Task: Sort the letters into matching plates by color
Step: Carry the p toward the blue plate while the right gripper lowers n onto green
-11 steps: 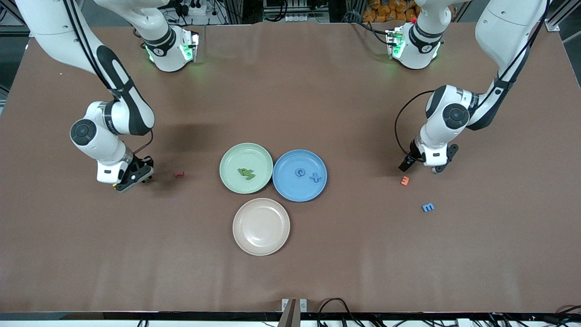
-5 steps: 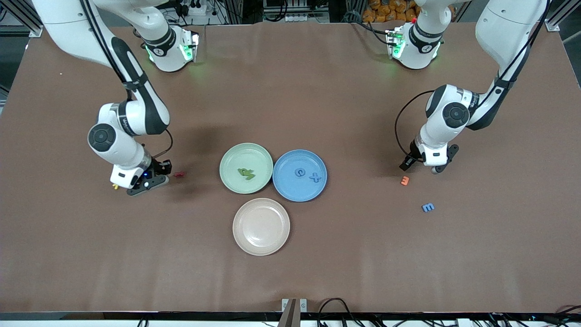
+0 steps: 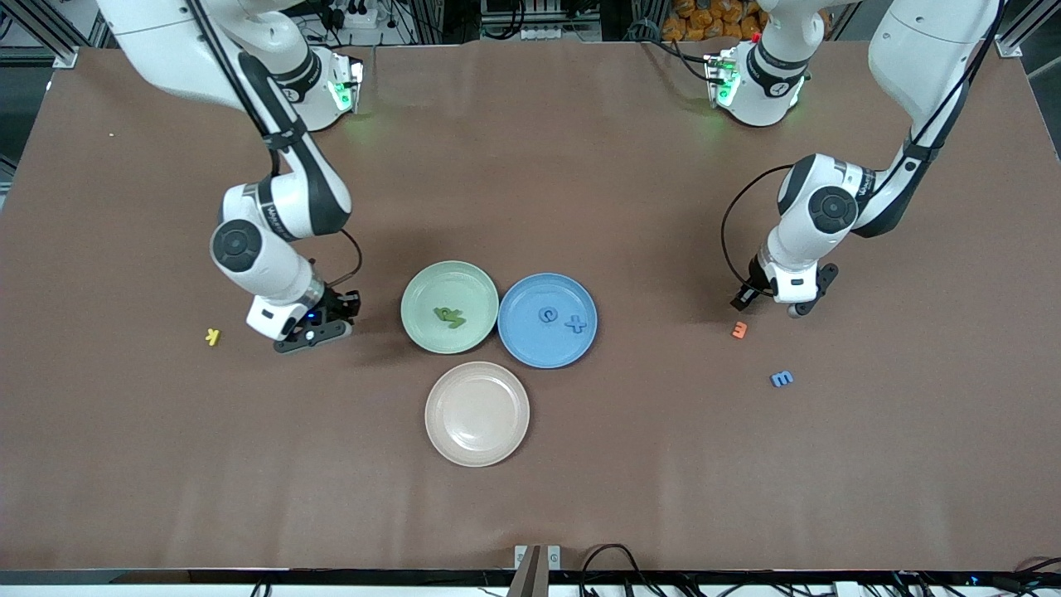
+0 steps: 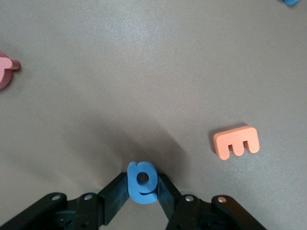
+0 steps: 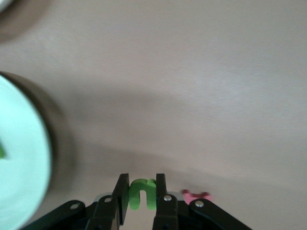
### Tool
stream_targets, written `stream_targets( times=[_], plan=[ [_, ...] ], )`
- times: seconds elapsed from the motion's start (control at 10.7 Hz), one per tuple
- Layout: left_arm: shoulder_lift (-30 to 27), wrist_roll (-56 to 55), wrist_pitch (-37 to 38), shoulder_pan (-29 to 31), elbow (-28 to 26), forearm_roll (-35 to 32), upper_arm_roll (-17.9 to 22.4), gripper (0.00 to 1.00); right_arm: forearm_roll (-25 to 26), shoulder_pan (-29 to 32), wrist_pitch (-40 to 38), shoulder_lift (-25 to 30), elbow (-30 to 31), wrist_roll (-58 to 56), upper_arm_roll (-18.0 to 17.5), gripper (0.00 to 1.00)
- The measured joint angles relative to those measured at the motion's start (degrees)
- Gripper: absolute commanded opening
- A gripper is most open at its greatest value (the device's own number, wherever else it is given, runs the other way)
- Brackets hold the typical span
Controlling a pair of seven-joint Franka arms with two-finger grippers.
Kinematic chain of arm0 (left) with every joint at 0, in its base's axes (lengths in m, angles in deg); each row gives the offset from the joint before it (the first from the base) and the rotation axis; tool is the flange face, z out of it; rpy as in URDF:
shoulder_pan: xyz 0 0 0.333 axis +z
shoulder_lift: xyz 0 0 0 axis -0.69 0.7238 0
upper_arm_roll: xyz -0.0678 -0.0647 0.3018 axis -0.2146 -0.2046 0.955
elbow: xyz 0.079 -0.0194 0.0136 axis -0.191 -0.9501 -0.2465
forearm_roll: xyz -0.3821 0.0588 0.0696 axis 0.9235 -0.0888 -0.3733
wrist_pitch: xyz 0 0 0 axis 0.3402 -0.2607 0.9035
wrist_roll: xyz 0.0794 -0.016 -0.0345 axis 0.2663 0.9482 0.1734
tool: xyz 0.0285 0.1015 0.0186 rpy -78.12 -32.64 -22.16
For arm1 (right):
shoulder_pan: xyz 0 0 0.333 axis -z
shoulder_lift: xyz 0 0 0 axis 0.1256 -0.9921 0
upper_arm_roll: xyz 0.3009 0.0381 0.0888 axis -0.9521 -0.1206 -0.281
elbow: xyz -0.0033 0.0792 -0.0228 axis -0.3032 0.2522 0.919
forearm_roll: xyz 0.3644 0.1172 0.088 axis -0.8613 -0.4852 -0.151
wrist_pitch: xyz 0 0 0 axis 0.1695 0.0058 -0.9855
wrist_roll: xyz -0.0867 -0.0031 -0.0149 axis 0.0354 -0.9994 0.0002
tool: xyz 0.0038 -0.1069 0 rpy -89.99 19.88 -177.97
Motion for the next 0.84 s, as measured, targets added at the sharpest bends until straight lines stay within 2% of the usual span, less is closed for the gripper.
stream_targets(
  times=[0.37, 0.65, 0.74, 0.84],
  plan=[
    [0.0, 0.0, 0.2, -1.4, 2.4, -0.1, -0.6, 0.0, -1.1, -7.5, -0.3, -0.4, -1.7, 15.0, -1.1, 0.19],
    [0.1, -1.4, 4.6, -2.1, 7.6, -0.1, -1.7, 0.0, -1.4, -11.8, -0.3, -1.9, -3.0, 22.0, -1.6, 0.19],
    [0.1, -2.2, 5.7, -2.9, 9.5, -0.1, -1.9, 0.0, -1.5, -12.9, -0.3, -2.3, -3.2, 23.7, -1.6, 0.36],
    [0.3, -3.0, 6.2, -4.4, 11.1, -0.1, -2.1, 0.0, -1.5, -13.9, -0.3, -2.7, -3.3, 24.9, -1.6, 0.95]
  ],
)
